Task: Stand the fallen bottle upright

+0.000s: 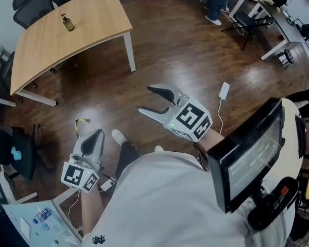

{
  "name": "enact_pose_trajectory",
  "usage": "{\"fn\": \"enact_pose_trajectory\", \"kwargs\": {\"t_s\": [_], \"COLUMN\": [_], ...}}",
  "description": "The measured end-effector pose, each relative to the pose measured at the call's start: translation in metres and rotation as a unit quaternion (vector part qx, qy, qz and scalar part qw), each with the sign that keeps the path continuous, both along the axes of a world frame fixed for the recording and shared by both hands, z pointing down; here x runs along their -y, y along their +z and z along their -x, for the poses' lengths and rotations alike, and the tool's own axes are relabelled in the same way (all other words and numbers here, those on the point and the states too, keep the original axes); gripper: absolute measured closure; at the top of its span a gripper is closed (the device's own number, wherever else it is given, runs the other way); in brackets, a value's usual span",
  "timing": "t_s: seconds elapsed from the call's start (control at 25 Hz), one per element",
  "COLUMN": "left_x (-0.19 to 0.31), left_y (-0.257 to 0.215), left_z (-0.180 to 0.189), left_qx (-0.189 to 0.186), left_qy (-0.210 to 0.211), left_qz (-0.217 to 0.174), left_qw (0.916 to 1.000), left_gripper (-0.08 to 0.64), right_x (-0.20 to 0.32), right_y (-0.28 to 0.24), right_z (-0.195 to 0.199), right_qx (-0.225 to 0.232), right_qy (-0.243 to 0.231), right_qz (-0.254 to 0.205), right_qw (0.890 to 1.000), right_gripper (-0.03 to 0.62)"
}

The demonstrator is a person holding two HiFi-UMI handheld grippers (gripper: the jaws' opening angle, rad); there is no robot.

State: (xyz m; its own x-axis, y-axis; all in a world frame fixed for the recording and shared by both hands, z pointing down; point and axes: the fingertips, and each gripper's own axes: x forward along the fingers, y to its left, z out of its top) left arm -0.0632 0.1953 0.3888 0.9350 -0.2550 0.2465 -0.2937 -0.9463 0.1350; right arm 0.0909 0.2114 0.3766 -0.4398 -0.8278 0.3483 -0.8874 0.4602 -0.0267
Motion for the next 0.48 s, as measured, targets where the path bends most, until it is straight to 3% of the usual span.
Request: {"fn": "enact_pose_trajectory", "kwargs": {"t_s": [0.24,0.48], "left_x": [-0.047,-0.063], "left_y": [-0.002,-0.003], "left_z": [-0.014,-0.017], "left_qx": [0.005,0.012], "left_qy": [0.01,0.018], "left_qz": [-0.004,-0.008], "left_qw": [0.9999,0.9997], "left_gripper": [0.56,0.56], "right_x": [-0.047,-0.066], "right_y": [-0.004,-0.005], "right_z": [-0.009,-0.012], "right_qx": [0.005,0.002], "right_qy": [0.0,0.004], "right_qz": [-0.005,-0.01], "right_qw": [1.0,1.0], "right_gripper": [0.317,0.318]}}
